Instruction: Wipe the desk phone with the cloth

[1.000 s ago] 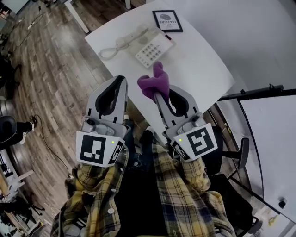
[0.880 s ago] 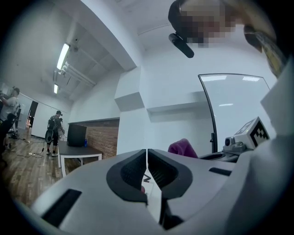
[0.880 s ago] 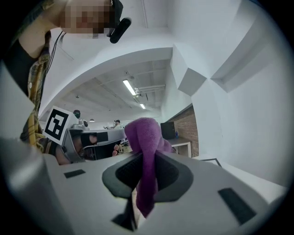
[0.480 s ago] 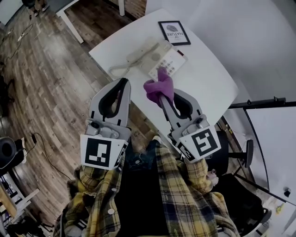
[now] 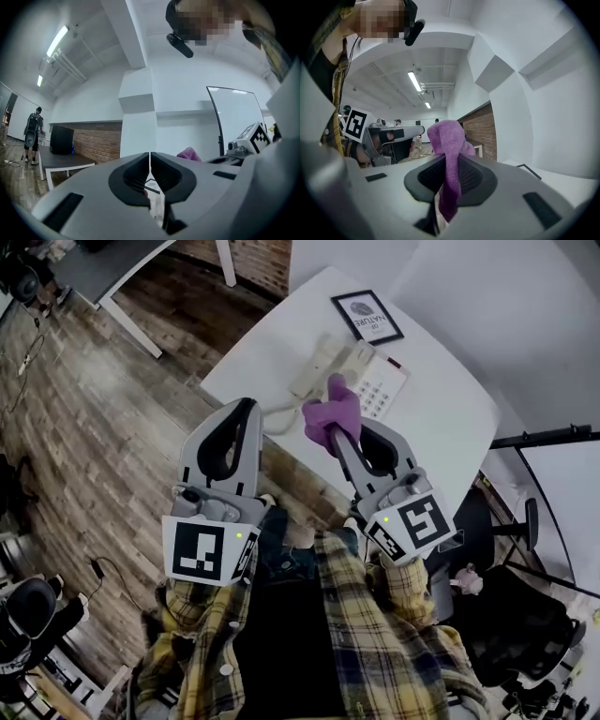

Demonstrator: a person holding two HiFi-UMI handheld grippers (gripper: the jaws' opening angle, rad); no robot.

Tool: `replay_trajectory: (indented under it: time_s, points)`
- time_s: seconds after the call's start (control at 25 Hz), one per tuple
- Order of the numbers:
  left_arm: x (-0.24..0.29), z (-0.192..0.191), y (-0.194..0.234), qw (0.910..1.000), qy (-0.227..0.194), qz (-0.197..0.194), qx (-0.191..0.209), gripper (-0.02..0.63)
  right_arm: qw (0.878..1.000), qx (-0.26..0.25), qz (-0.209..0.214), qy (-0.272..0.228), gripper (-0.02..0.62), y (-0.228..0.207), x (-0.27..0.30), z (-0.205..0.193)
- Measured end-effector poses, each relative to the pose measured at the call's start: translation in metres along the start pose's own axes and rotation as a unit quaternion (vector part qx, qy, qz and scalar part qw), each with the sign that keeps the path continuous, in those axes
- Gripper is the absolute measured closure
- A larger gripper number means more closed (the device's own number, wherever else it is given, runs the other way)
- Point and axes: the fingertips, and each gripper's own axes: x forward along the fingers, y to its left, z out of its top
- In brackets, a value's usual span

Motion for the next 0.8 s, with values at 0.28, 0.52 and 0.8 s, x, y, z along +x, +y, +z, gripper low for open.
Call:
replay_trajectory:
  time_s: [0.28, 0.52, 0.8]
  points:
    - [0.005, -0.011, 0.041, 0.9994, 0.016, -0.026, -0.017, 0.584, 0.999, 0.011, -0.046, 0.012, 0.532, -0.003, 0.03, 0.001]
    - [0.012, -0.022, 0.051, 0.9982, 0.028, -0.043, -0.03, 0.584, 0.997, 0.027, -0.075, 0.007, 0.532, -0.013, 0.035, 0.004]
    - [0.042, -0.031, 0.035, 0.9961, 0.033, -0.075, -0.033, 0.584, 0.994, 0.029, -0.109, 0.006, 0.532, -0.044, 0.026, 0.002]
